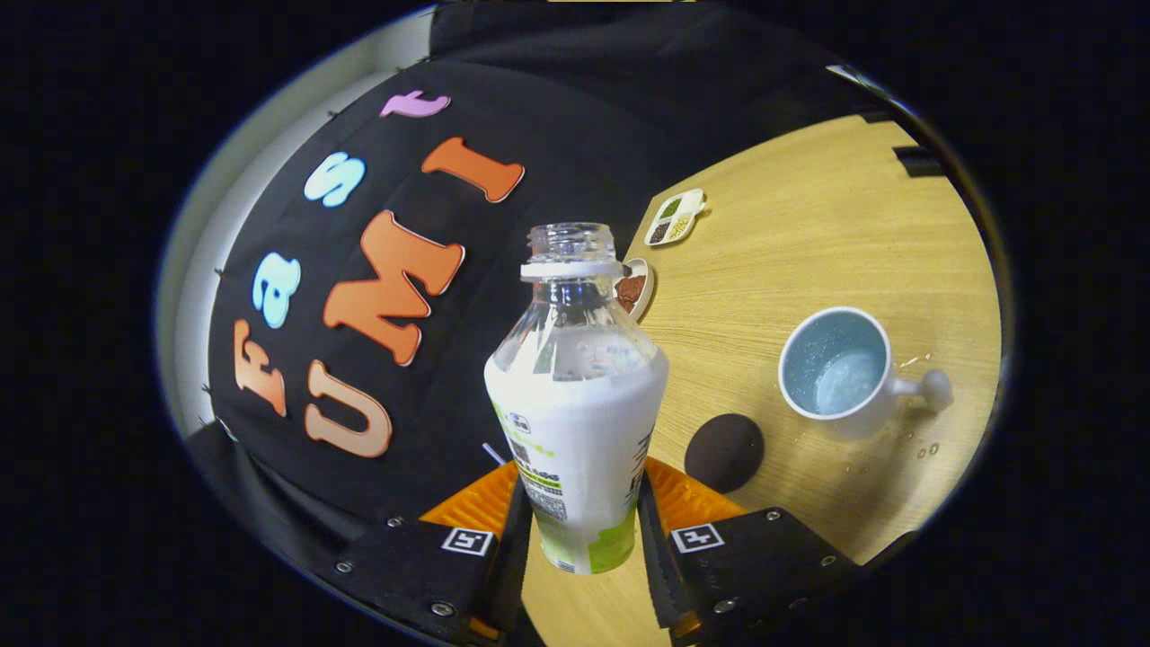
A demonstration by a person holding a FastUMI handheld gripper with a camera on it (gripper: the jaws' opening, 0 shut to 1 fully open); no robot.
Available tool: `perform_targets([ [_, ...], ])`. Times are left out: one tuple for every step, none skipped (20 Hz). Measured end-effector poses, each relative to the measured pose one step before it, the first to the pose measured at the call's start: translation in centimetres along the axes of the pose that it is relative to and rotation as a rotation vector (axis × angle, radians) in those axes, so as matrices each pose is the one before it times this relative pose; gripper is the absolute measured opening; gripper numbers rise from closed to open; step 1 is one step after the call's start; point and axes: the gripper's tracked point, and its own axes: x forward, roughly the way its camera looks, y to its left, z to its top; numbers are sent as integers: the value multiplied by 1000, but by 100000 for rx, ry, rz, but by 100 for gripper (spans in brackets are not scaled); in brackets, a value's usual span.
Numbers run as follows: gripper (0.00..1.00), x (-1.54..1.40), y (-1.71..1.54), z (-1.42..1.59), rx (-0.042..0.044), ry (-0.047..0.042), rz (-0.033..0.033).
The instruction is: Take the bottle from table, then pour the juice into the cup, finally place the bottle on the coaster
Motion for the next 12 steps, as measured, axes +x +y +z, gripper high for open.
perform_targets([
  [57, 82, -19, -291, -5240, -352, -1406],
  [57, 239, 277, -94, -5606, -957, -246],
  [57, 77, 142, 128, -5764, -1301, -580],
  [57, 226, 135, 278, -6224, -1625, -1001],
  [57, 240, -92, 111, -6529, -1603, -1852],
  [57, 258, -30, 328, -6461, -1519, -2117],
  [57, 192, -214, 208, -5970, -1441, -2270],
  [57, 303, -72, 144, -5746, -1114, -1954],
  [57, 264, -26, 117, -4421, -981, -1158],
  [57, 216, -44, 115, -4855, -1216, -1420],
  [57, 180, -123, -96, -5183, -995, -1529],
  [58, 391, -276, -137, -5757, -611, -2788],
])
